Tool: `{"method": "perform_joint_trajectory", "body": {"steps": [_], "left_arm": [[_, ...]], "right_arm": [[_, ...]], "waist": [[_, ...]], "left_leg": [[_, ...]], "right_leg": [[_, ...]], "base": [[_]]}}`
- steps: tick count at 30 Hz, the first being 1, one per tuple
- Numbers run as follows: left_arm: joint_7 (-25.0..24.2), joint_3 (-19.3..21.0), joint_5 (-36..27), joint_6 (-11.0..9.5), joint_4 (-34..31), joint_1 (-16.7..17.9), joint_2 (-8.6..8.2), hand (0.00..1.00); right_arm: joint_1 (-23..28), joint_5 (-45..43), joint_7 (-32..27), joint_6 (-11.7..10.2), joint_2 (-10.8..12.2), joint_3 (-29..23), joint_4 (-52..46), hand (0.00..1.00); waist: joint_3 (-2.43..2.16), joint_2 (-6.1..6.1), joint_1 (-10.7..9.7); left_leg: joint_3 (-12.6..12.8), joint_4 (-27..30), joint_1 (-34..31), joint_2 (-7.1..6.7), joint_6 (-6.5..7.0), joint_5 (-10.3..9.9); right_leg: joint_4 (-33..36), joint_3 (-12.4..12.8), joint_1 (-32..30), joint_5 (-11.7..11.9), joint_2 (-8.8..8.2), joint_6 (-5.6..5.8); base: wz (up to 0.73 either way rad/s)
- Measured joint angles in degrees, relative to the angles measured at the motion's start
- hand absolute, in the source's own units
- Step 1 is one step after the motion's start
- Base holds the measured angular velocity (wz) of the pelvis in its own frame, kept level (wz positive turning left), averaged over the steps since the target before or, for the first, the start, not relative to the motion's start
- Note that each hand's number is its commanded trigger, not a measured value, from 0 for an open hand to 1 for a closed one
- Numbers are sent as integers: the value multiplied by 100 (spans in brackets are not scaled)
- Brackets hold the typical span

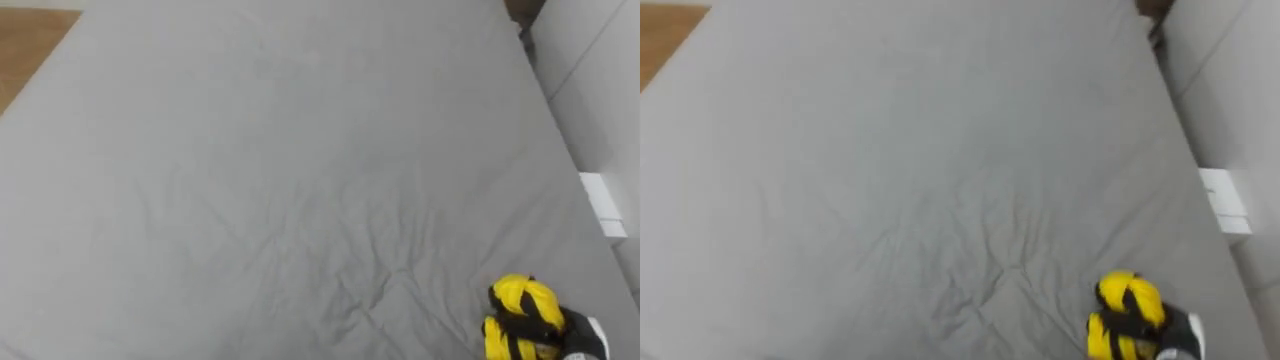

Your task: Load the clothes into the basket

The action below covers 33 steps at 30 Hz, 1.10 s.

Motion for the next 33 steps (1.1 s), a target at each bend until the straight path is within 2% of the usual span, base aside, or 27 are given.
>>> {"method": "perform_joint_trajectory", "body": {"steps": [2, 4, 5, 7, 8, 12, 17, 18, 20, 22, 24, 25, 26, 29, 31, 33], "left_arm": [[-57, 112, 112, 94, 0, 78, 42, 0], [-48, 193, 112, 196, 0, 131, 53, 0], [-33, 215, 111, 279, 0, 142, 53, 0], [-29, 238, 180, 420, -1, 172, 57, 0], [-30, 273, 269, 515, -1, 211, 59, 0], [-17, 378, 384, 692, -1, 276, 57, 0], [31, 565, 382, 760, 1, 349, 52, 0], [71, 566, 381, 770, 4, 387, 52, 0], [81, 546, 379, 827, 4, 392, 52, 0], [80, 528, 377, 970, 56, 395, 51, 0], [89, 495, 378, 999, 124, 395, 52, 0], [90, 437, 378, 1010, 146, 395, 53, 0], [87, 423, 378, 1021, 154, 395, 52, 0], [70, 188, 380, 1226, 160, 396, 44, 0], [50, 14, 370, 1293, 186, 397, 44, 0], [48, -144, 370, 1330, 193, 393, 46, 0]], "right_arm": [[101, 49, -22, 40, 11, -391, -372, 100], [205, 187, -106, 50, 12, -546, -578, 100], [254, 289, -138, 55, 19, -642, -635, 100], [359, 447, -176, 105, 22, -701, -729, 100], [397, 495, -177, 116, 22, -732, -753, 100], [539, 583, -173, 125, 39, -979, -733, 100], [683, 683, -175, 121, 103, -1406, -540, 100], [688, 746, -204, 117, 131, -1517, -433, 100], [740, 904, -306, 117, 141, -1609, -381, 100], [733, 934, -338, 115, 147, -1613, -320, 100], [737, 936, -357, 104, 148, -1615, -173, 100], [740, 932, -411, 105, 147, -1617, -91, 100], [736, 933, -441, 103, 147, -1617, -48, 100], [732, 920, -454, 102, 154, -1617, 37, 100], [685, 873, -523, 102, 153, -1618, 5, 100], [588, 765, -621, 102, 153, -1618, 3, 100]], "waist": [[4, -22, -102], [0, -38, -187], [5, -42, -196], [5, -43, -238], [10, -37, -357], [22, 8, -511], [37, 81, -582], [47, 94, -659], [81, 162, -703], [90, 302, -787], [99, 375, -804], [122, 419, -857], [121, 440, -901], [104, 590, -991], [103, 742, -1057], [91, 848, -1155]], "left_leg": [[152, -8, 52, 20, -1, -1], [180, -9, 103, 28, -2, -2], [316, -16, 149, 48, -2, -3], [453, -18, 207, 73, -2, -3], [487, -22, 230, 79, -2, -3], [725, -29, 289, 134, -16, -12], [965, -71, 294, 254, -61, -39], [980, -71, 304, 278, -76, -48], [1089, -70, 317, 322, -113, -73], [1217, -74, 284, 421, -146, -175], [1242, -77, 259, 462, -152, -211], [1242, -77, 238, 472, -158, -234], [1257, -75, 213, 472, -158, -234], [1414, -64, 102, 467, -156, -235], [1559, -44, -72, 458, -149, -235], [1587, 24, -237, 446, -128, -243]], "right_leg": [[13, 149, -18, 9, 24, 11], [15, 243, -14, 16, 34, 8], [17, 342, -15, 33, 59, 1], [46, 486, -20, 39, 91, -5], [69, 512, -18, 36, 98, -10], [72, 708, -36, 60, 167, -28], [83, 980, -176, 171, 297, -83], [83, 1020, -179, 182, 327, -94], [85, 1119, -210, 205, 398, -99], [98, 1295, -329, 281, 504, -112], [104, 1426, -404, 343, 578, -125], [110, 1449, -437, 364, 591, -125], [122, 1457, -468, 367, 601, -124], [282, 1626, -712, 376, 657, -109], [393, 1731, -969, 403, 672, -91], [496, 1756, -1178, 407, 667, -80]], "base": [[-34], [-36], [-38], [-37], [-25], [-23], [-30], [-19], [-26], [-48], [-40], [-15], [-12], [-30], [-30], [-24]]}}
